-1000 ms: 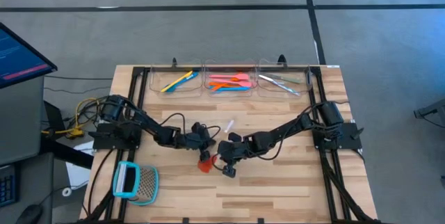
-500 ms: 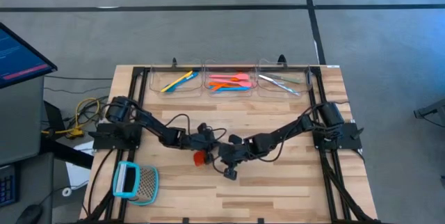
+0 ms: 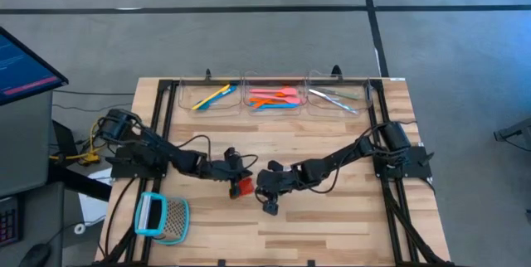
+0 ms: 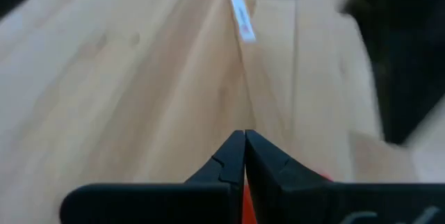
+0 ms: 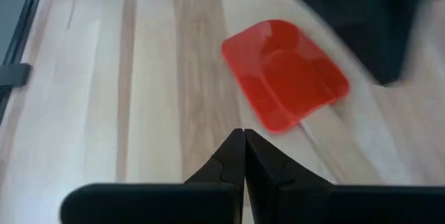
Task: Pick & Place Kitchen Items
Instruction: Put the red spatula into the middle transparent bin
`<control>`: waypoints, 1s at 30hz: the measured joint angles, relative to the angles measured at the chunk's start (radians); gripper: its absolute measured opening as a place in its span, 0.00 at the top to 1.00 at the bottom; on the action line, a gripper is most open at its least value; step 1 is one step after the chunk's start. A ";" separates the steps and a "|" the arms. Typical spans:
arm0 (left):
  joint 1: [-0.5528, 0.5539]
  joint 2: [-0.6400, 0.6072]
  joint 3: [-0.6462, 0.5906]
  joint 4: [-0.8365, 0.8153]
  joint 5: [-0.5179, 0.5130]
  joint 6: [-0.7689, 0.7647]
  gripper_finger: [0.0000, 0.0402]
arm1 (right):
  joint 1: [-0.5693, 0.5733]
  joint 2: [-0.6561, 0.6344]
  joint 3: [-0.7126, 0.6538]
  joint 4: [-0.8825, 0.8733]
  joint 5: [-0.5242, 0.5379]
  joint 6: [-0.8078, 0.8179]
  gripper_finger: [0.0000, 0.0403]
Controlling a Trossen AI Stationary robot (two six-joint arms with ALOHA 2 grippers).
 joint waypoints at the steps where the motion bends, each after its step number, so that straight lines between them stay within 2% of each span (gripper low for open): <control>1: -0.016 -0.010 -0.013 -0.003 -0.006 -0.021 0.99 | -0.005 0.000 0.000 -0.001 0.000 0.000 1.00; 6: -0.125 -0.042 -0.055 -0.054 -0.093 -0.123 0.99 | -0.029 0.001 0.000 -0.007 0.001 -0.003 1.00; 12: -0.233 -0.062 -0.054 -0.119 -0.105 -0.247 0.99 | -0.068 0.001 0.000 -0.020 0.000 -0.026 1.00; 17: -0.243 -0.057 -0.055 -0.175 -0.108 -0.322 0.99 | -0.105 0.002 0.000 -0.074 0.002 -0.026 1.00; 23: -0.240 -0.051 -0.054 -0.170 -0.120 -0.331 0.99 | -0.107 0.003 0.000 -0.073 -0.015 -0.052 1.00; 30: -0.216 0.052 -0.028 -0.139 -0.150 -0.364 0.99 | -0.097 0.003 0.000 -0.086 0.001 -0.078 1.00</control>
